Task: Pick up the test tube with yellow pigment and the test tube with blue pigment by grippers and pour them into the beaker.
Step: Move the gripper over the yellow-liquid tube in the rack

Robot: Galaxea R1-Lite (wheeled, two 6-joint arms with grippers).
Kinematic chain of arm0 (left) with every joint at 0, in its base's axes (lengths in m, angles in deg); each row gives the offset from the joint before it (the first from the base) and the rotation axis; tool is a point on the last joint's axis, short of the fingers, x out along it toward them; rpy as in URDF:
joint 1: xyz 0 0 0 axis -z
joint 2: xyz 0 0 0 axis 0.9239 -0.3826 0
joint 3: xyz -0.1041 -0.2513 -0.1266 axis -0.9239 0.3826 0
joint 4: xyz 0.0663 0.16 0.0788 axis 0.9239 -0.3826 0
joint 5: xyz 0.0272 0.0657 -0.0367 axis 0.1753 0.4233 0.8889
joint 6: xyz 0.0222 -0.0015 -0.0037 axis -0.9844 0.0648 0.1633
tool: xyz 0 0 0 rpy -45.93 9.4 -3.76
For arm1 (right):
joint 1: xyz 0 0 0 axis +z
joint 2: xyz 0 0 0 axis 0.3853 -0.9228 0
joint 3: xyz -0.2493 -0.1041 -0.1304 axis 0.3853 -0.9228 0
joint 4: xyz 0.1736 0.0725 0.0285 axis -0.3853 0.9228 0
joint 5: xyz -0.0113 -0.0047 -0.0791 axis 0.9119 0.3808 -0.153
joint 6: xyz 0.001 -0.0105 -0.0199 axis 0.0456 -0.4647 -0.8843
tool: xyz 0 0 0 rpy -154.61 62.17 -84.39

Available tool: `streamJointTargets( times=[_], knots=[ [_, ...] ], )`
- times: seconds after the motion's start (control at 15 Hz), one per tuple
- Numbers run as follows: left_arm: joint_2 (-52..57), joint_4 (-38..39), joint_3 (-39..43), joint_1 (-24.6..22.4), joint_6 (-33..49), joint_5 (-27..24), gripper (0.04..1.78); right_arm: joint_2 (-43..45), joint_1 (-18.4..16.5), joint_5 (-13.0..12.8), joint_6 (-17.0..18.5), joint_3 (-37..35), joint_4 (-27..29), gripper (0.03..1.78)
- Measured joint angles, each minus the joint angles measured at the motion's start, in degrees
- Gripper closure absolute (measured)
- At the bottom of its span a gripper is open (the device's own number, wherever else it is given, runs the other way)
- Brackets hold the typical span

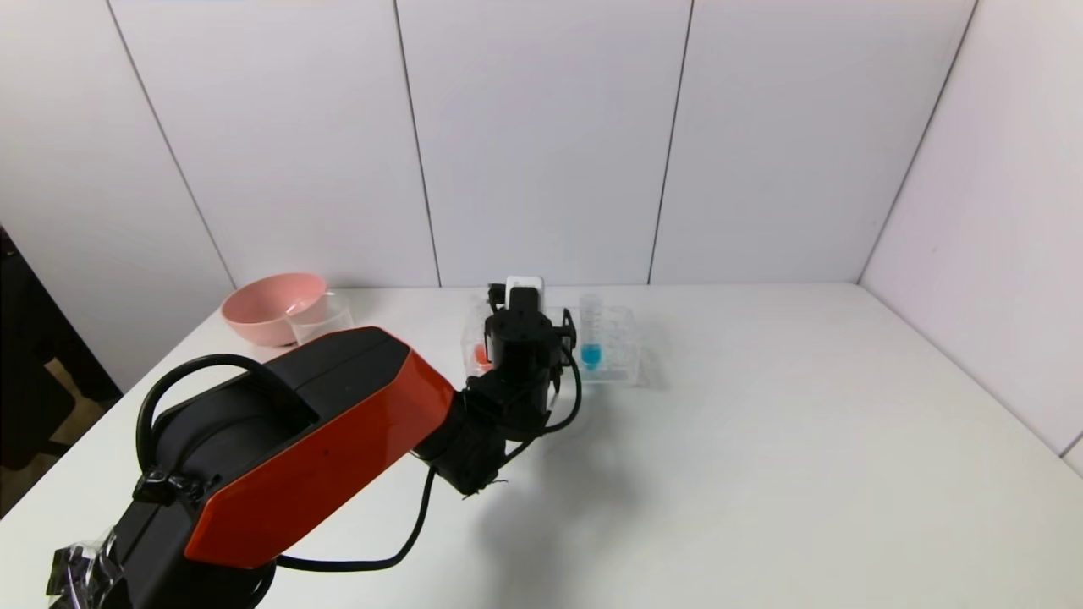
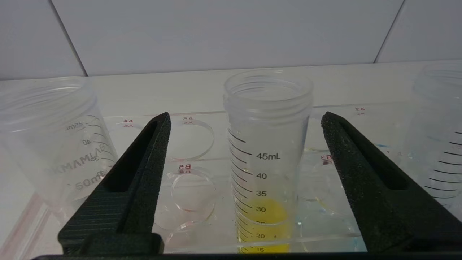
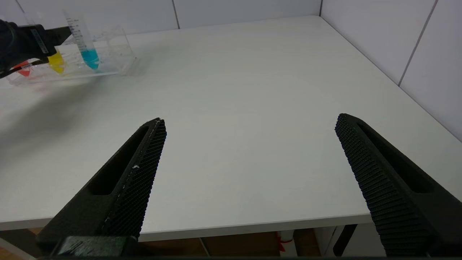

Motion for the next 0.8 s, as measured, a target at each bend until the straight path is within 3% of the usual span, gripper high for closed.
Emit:
streamJointTargets(
  times=[0.4,0.8],
  knots=[
    [-0.2,-0.1,-0.1,0.2,0.1,-0.5,1.27,0.0,0.0,0.0,0.0,0.0,0.0,0.1],
    [0.1,-0.4,0.0,0.5,0.0,-0.3,1.3,0.0,0.0,0.0,0.0,0.0,0.0,0.1]
  ],
)
